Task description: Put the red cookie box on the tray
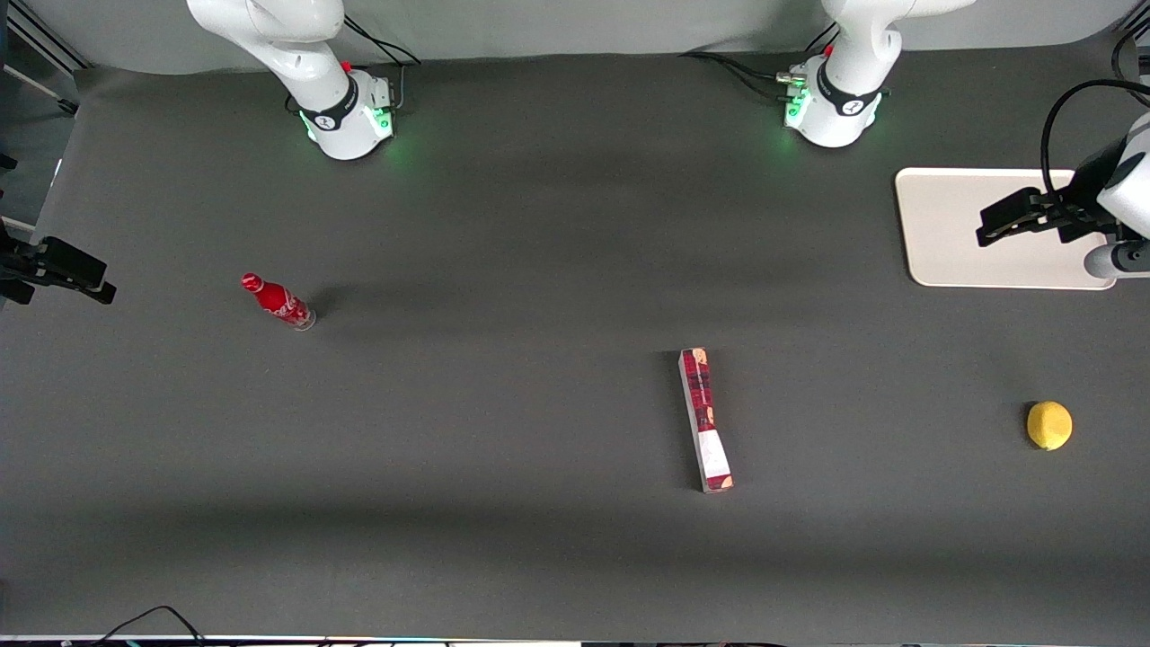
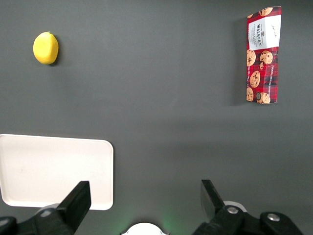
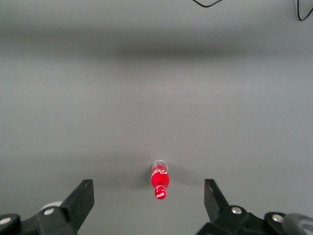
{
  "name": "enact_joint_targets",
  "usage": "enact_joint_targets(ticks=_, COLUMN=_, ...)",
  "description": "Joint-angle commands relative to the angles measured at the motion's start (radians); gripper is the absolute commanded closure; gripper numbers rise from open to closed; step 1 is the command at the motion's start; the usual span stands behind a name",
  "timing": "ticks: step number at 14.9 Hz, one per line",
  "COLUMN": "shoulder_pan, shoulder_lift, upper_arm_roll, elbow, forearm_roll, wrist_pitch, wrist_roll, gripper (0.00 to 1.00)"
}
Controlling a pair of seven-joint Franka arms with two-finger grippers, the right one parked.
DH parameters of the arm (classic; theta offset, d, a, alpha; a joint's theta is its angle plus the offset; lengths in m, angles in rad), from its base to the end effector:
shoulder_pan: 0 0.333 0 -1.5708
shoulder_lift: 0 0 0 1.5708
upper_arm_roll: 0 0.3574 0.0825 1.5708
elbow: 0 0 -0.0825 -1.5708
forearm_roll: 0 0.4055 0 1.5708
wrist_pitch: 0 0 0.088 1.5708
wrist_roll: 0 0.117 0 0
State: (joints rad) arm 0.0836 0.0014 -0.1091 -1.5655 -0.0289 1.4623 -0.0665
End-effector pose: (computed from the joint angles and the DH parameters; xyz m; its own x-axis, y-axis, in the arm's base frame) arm 0.5632 -0.0180 0.6489 0.9936 0.0380 -0.1061 0.0405 -0.9989 0.0220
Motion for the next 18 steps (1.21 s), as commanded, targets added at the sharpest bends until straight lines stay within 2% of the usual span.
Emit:
enact_joint_targets(ticks=1, shoulder_pan=-0.001, shoulder_lift=0.0, upper_arm_roll=-0.003, elbow=0.021, forearm_roll=0.003, wrist_pitch=-0.025, wrist_roll=0.013, gripper=0.0)
enact_joint_targets(ticks=18, shoulder_pan=0.001, shoulder_lift=-0.003, upper_arm_roll=-0.003, elbow=0.024, forearm_roll=0.006, wrist_pitch=-0.02, wrist_roll=0.011, gripper=0.0)
